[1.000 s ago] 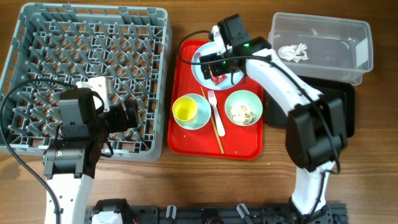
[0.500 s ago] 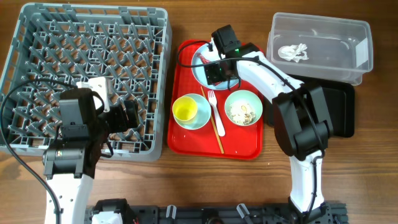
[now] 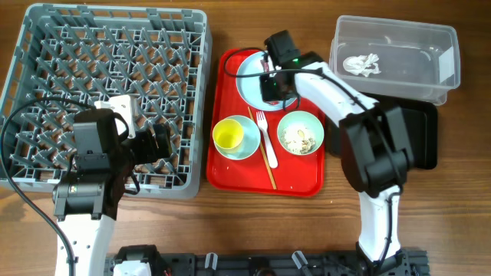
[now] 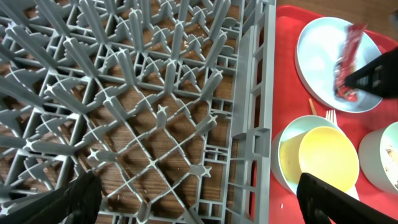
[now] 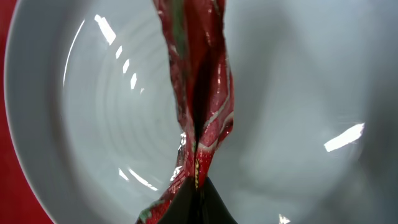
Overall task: Sort waste into correct bins and load items into the dishwasher rack
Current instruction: 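Grasp the red snack wrapper on the plate with the right gripper, then carry the wrapper to the clear bin and release it with the right gripper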
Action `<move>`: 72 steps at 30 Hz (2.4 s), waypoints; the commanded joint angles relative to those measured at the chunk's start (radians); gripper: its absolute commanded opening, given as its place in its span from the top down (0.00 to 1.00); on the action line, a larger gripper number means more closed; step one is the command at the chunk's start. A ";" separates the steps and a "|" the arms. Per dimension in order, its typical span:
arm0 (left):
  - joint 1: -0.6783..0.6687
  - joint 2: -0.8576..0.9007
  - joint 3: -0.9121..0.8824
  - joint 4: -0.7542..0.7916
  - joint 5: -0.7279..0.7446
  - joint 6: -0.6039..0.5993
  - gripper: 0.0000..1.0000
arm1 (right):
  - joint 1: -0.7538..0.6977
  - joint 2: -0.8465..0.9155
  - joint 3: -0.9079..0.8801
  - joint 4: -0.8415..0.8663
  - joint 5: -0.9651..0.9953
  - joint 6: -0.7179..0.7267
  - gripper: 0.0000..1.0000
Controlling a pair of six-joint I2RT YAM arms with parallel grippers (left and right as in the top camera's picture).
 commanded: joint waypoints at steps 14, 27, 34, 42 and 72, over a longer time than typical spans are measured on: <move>0.007 0.003 0.018 -0.002 0.005 -0.006 0.00 | -0.356 -0.279 0.025 -0.010 0.047 0.312 0.20; 0.007 0.003 0.018 -0.002 0.005 -0.006 0.00 | -0.404 -0.459 0.025 -0.271 -0.238 -0.002 0.00; 0.007 0.003 0.018 -0.002 0.005 -0.005 0.00 | -0.290 -0.469 -0.008 -0.523 -0.233 -0.025 0.04; 0.007 0.003 0.018 -0.002 0.005 -0.006 0.00 | -0.056 -0.467 -0.209 -0.385 -0.104 0.072 0.11; 0.007 0.003 0.018 -0.010 0.005 -0.006 0.00 | 0.088 -0.277 -0.399 -0.068 -0.063 0.237 0.74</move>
